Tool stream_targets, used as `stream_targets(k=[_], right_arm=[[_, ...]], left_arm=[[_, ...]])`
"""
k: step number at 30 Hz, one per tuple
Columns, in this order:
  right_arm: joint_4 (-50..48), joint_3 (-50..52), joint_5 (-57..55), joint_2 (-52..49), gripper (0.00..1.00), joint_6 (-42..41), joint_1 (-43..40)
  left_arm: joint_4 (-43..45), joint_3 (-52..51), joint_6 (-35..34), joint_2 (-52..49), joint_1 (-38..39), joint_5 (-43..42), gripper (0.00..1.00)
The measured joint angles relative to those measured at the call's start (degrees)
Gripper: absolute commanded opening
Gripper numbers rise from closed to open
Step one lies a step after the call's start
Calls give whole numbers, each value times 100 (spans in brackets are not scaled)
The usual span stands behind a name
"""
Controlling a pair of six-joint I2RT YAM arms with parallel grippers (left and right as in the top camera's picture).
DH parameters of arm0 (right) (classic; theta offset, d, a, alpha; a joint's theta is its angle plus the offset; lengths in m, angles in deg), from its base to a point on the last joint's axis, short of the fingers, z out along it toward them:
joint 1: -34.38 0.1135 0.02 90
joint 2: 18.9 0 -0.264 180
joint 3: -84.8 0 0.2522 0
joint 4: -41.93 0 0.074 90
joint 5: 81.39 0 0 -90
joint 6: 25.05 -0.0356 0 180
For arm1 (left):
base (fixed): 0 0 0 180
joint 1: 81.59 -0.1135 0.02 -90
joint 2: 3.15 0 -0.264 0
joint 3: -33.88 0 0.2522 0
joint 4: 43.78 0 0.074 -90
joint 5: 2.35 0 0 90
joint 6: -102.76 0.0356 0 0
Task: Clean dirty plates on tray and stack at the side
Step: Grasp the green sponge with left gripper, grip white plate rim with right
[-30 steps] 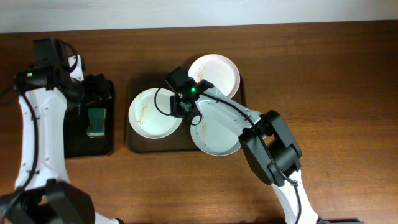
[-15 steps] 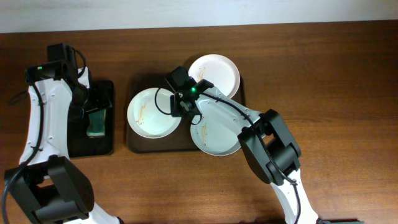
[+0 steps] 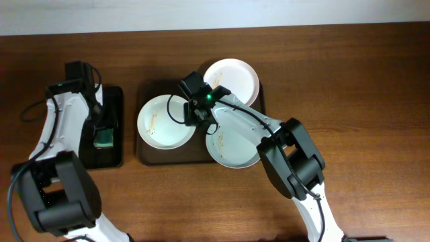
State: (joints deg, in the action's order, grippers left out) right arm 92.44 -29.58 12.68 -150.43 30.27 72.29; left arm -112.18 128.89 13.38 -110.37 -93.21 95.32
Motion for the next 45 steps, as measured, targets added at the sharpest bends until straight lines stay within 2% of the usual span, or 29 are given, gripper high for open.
stream_targets(k=[4,7,11,15,16,29,35,41,45], right_arm=[[0,0,2,0,4,-4,0],[-2,0,2,0,4,-2,0],[-2,0,2,0,4,-2,0],[-4,0,2,0,4,0,0],[-4,0,2,0,4,0,0],[-4,0,2,0,4,-2,0],[-44,0,0,-2,4,0,0],[-46,0,2,-2,4,0,0],[-48,0,7,-2,4,-2,0]], left_arm=[[354,-221,90,-240,-55,35,47],[505,-232,136,-420,-184,35,35],[647,-232,162,-737,-240,31,28],[776,-229,181,-909,-234,-61,10],[798,-229,188,-942,-234,-81,1],[925,-225,197,-960,-234,-103,1],[107,348,197,-929,-234,-472,1],[-509,903,195,-278,-234,-732,1],[-688,909,271,-260,-234,-1410,1]])
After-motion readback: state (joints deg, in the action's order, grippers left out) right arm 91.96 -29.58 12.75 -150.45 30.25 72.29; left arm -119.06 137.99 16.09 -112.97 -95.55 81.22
